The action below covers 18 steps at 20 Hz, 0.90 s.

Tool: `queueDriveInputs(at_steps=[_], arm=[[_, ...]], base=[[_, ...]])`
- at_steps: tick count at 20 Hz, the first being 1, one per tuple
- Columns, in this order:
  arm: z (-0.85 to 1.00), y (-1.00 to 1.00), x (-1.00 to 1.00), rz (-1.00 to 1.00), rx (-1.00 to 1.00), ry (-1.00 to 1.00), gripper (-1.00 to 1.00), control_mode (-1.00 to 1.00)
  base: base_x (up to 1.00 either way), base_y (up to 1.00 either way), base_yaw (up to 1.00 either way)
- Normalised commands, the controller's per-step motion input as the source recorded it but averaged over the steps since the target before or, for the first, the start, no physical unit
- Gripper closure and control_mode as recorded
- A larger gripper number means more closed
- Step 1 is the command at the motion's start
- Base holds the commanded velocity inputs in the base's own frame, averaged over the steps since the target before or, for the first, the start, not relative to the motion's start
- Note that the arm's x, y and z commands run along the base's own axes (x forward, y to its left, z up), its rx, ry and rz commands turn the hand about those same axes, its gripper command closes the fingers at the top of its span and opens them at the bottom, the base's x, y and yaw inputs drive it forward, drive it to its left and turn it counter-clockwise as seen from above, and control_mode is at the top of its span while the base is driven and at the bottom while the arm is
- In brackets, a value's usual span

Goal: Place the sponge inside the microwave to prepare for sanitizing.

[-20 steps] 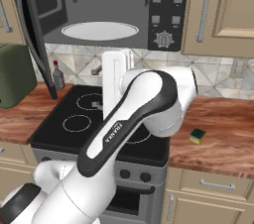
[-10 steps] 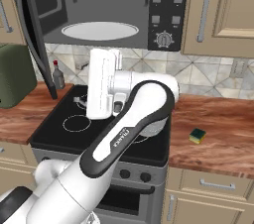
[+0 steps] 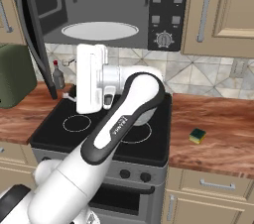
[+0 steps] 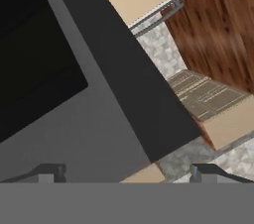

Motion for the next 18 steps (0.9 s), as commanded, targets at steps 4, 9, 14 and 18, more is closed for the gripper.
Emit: queueDriveInputs(at_steps=[4,9,14,18], arm=[[0.04,0.05,0.09,0.00,-0.02,0.00,-1.00,-1.00],[0.00,0.25,0.10,-0.01,0.00,0.00,-1.00,-1.00],[0.00,0.18,0.27,-0.03,0.00,0.00,-1.00,-1.00],[0.00,0.00,0.12,0.00,0.00,0.00,-1.00,-1.00]], base=[[0.00,0.00,0.00],[0.00,0.00,0.00],[0.00,0.00,0.00],[0.00,0.00,0.00]])
